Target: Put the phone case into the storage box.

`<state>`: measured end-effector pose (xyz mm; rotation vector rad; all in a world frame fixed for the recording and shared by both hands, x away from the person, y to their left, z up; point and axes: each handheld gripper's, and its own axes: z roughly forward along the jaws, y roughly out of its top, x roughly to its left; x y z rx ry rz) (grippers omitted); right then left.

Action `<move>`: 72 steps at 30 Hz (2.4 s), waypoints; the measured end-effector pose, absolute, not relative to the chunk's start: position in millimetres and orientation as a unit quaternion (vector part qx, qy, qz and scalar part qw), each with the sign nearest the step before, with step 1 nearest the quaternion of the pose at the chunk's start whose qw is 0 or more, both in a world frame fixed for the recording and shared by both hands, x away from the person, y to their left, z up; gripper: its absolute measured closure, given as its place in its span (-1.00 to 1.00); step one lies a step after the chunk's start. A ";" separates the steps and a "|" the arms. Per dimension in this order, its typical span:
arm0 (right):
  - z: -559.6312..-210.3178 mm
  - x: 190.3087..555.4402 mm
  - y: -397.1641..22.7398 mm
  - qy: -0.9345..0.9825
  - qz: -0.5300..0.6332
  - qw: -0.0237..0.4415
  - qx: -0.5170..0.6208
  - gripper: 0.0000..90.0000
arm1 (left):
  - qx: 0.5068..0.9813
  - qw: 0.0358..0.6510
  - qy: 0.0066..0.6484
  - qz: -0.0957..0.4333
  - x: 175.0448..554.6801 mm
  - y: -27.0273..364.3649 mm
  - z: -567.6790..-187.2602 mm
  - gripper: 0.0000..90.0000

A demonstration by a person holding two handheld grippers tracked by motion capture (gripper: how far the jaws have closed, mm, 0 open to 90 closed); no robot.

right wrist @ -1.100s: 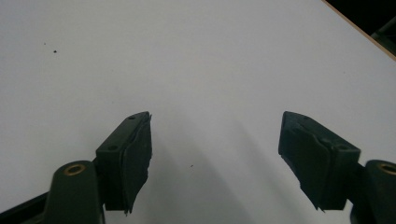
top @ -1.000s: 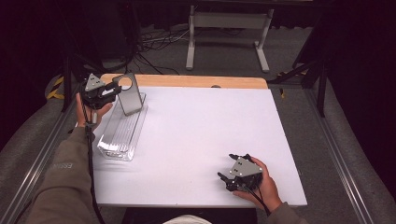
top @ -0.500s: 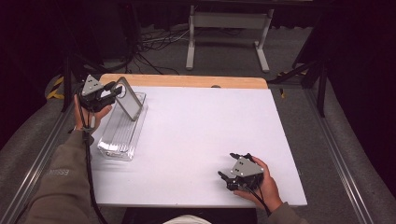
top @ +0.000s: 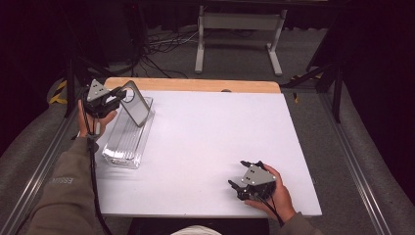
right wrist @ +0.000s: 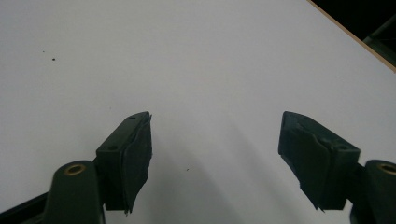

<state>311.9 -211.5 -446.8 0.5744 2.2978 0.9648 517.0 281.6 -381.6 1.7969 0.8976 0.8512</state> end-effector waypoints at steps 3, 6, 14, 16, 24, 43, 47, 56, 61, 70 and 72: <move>-447.3 312.4 -211.3 0.861 0.361 0.286 0.215 -0.40 | 0.730 0.459 0.373 0.342 527.0 281.8 -381.3 0.62; -447.9 312.2 -210.6 0.862 0.361 0.284 0.214 -0.40 | 0.731 0.464 0.367 0.339 534.4 279.1 -376.9 0.67; -450.2 314.5 -213.9 0.862 0.358 0.281 0.222 -0.40 | 0.750 0.468 0.326 0.334 555.2 263.9 -366.6 0.71; -450.6 315.1 -214.3 0.863 0.358 0.279 0.221 -0.40 | 0.754 0.470 0.315 0.334 558.1 263.5 -365.5 0.71; -456.7 319.5 -212.9 0.869 0.347 0.271 0.228 -0.39 | 0.770 0.464 0.278 0.337 578.4 266.9 -361.7 0.66; -458.4 320.8 -210.5 0.871 0.337 0.270 0.234 -0.39 | 0.775 0.431 0.300 0.351 601.1 255.3 -366.8 0.13; -457.6 320.7 -210.1 0.871 0.339 0.272 0.229 -0.39 | 0.770 0.428 0.312 0.355 597.9 252.9 -363.5 -0.07; -457.5 320.7 -209.2 0.874 0.338 0.269 0.224 -0.40 | 0.773 0.431 0.308 0.350 592.4 249.8 -356.5 -0.53; -458.3 320.6 -208.3 0.875 0.336 0.268 0.222 -0.40 | 0.789 0.402 0.318 0.338 594.0 255.3 -365.7 -0.53; -457.0 320.0 -207.6 0.874 0.339 0.269 0.221 -0.40 | 0.771 0.432 0.335 0.327 582.3 265.5 -372.2 -0.65; -456.3 320.0 -208.0 0.873 0.340 0.270 0.221 -0.40 | 0.764 0.446 0.334 0.326 576.5 266.6 -370.5 -0.67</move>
